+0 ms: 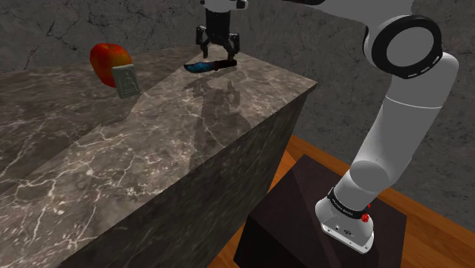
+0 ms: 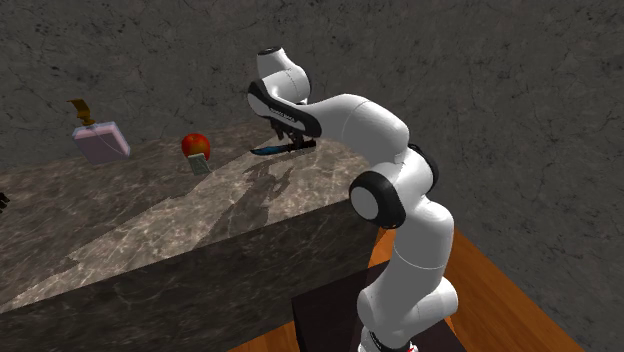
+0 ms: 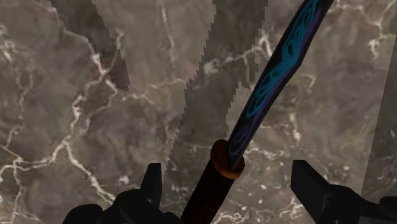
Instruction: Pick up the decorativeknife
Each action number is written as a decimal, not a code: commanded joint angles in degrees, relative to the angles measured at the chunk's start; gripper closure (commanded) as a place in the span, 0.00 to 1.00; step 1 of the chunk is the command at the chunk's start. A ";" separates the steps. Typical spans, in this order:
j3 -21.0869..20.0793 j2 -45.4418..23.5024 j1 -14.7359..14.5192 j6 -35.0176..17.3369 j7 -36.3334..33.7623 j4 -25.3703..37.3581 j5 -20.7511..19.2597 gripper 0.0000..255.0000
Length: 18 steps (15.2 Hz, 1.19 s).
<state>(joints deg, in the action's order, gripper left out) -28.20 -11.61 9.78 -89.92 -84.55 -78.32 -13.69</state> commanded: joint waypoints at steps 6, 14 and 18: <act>0.14 1.06 0.57 -3.88 -0.49 -4.83 0.48 1.00; 0.15 1.11 0.60 -3.94 -0.46 -4.92 0.50 1.00; 0.08 0.40 0.25 -1.42 -0.25 -1.77 0.18 1.00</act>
<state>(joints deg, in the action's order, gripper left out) -28.09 -11.09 10.13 -92.11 -84.86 -80.96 -13.45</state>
